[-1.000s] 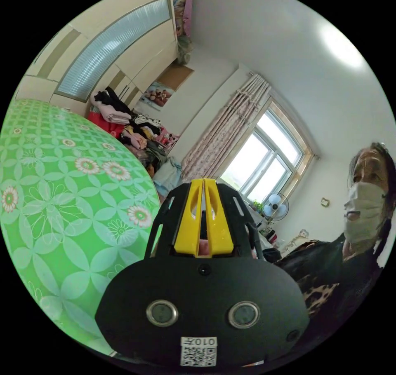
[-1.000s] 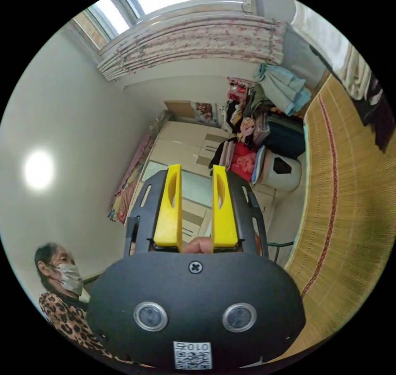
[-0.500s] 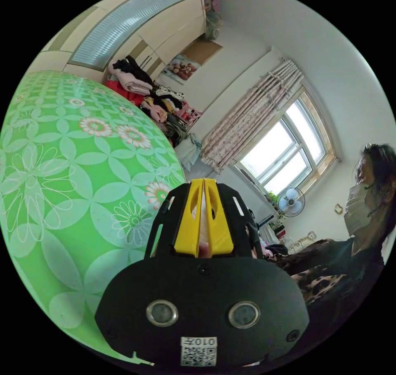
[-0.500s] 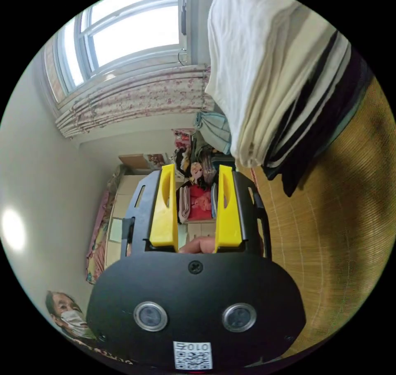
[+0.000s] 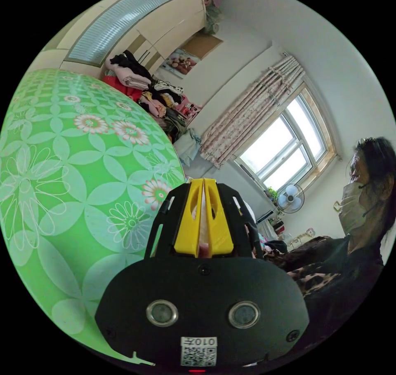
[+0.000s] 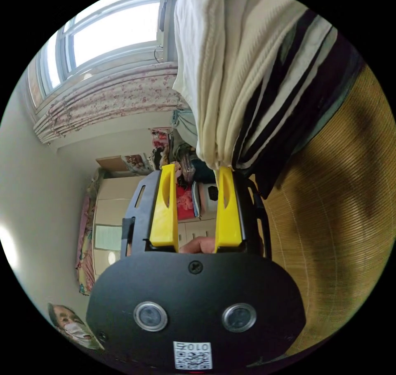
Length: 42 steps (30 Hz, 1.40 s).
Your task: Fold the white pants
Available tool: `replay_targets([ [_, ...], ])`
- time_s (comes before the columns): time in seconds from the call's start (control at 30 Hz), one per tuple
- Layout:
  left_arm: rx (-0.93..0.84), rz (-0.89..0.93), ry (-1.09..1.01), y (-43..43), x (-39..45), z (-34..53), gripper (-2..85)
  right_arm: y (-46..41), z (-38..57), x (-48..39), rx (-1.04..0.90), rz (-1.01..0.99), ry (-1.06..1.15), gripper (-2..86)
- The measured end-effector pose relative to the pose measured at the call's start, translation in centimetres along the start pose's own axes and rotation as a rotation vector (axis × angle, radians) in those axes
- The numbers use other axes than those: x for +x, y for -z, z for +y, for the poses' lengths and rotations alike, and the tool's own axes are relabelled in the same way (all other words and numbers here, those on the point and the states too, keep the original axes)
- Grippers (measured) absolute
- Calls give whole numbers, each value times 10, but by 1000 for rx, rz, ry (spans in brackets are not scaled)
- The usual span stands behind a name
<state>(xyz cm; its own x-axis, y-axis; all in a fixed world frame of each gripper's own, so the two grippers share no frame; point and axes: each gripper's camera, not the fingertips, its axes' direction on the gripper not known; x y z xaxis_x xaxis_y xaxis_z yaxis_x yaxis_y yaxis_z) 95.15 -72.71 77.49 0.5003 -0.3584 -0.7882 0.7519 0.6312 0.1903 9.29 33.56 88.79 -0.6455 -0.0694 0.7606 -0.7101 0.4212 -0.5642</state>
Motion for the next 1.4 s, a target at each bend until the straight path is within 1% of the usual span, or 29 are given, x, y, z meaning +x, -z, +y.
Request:
replay_targets([
  [0.17, 6, 12, 12, -3, -10, 3, -2, 13, 13, -1, -10, 60, -7, 144],
  [0.37, 2, 14, 15, -6, -21, 7, -2, 30, 19, 9, -5, 24, -65, 153],
  [0.53, 5, 16, 21, -8, -31, 10, -2, 57, 19, 6, 47, -107, -129, 162],
  [0.57, 5, 17, 20, -8, -32, 11, -2, 63, 22, 1, 43, -177, -105, 158],
  [0.6, 6, 16, 20, -8, -34, 12, -2, 73, 25, -13, 57, -239, -22, 149],
  [0.63, 7, 13, 21, -8, -36, 13, -2, 80, 27, -22, 77, -239, 25, 145],
  [0.67, 8, 13, 21, -9, -37, 13, -2, 92, 27, -40, 115, -188, 91, 139],
  [0.7, 9, 17, 21, -9, -40, 13, -2, 97, 23, -50, 122, -125, 110, 134],
  [0.73, 7, 22, 25, -11, -43, 14, -2, 96, 19, -50, 109, -91, 85, 132],
  [0.77, 6, 24, 27, -12, -44, 13, -1, 93, 12, -43, 79, -50, -3, 129],
  [0.8, 7, 29, 27, -13, -47, 14, -1, 94, 7, -33, 69, -76, -73, 129],
  [0.87, 7, 32, 26, -15, -50, 14, -1, 100, 6, -23, 96, -146, -133, 122],
  [1.0, -4, 53, 32, -20, -60, 15, -1, 107, -3, -17, 82, -156, -185, 101],
  [1.07, -5, 63, 36, -21, -64, 15, -1, 111, -2, -20, 79, -214, -191, 92],
  [1.13, -1, 79, 42, -23, -70, 16, -1, 117, -2, -33, 55, -172, -136, 91],
  [1.17, 0, 84, 44, -23, -72, 17, -2, 119, -1, -42, 32, -109, -101, 95],
  [1.23, 5, 104, 56, -24, -79, 18, -2, 120, 1, -46, -23, -68, -79, 122],
  [1.27, 7, 110, 59, -25, -81, 19, -2, 124, 4, -42, -13, -133, -79, 150],
  [1.3, 13, 127, 66, -25, -85, 19, -2, 130, 7, -35, 26, -247, -99, 172],
  [1.37, 20, 153, 86, -28, -92, 20, -2, 133, 6, -28, 68, -371, -140, 189],
  [1.4, 23, 165, 97, -30, -96, 19, -2, 130, 1, -28, 67, -348, -164, 190],
])
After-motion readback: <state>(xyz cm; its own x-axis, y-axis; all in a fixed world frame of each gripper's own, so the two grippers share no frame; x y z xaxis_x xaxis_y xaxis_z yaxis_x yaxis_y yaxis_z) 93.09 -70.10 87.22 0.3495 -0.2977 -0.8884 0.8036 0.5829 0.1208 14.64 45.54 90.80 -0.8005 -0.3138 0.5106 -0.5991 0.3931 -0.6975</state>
